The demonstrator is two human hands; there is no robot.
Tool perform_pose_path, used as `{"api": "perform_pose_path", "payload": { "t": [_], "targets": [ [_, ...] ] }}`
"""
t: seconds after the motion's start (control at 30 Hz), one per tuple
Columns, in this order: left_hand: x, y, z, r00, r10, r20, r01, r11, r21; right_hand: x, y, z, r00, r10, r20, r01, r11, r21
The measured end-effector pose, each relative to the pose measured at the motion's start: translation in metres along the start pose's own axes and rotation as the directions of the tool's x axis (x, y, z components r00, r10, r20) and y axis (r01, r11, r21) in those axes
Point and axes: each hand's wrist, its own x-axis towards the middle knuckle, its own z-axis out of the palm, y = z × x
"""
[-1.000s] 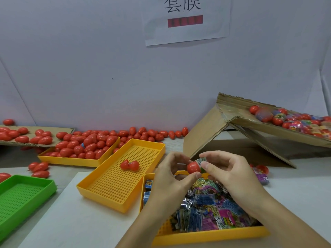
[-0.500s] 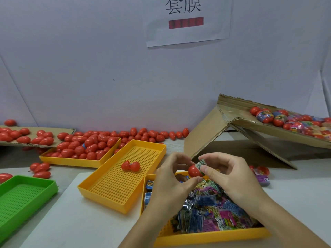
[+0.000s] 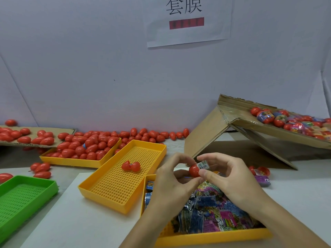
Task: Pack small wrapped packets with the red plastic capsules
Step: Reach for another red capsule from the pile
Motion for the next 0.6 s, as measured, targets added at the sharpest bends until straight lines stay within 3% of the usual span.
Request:
{"api": "perform_pose_path", "payload": {
  "t": [0.2, 0.4, 0.6],
  "targets": [
    [0.002, -0.002, 0.000, 0.994, -0.112, 0.008, 0.111, 0.960, -0.257, -0.001, -0.001, 0.002, 0.996, -0.060, -0.063, 0.058, 0.998, -0.034],
    [0.005, -0.009, -0.002, 0.974, -0.222, 0.041, 0.220, 0.891, -0.397, -0.005, -0.006, 0.008, 0.972, -0.220, -0.079, 0.207, 0.967, -0.150],
    [0.006, -0.013, -0.002, 0.968, -0.250, 0.035, 0.238, 0.856, -0.460, -0.006, -0.002, 0.012, 0.956, -0.280, -0.088, 0.245, 0.927, -0.284]
  ]
}}
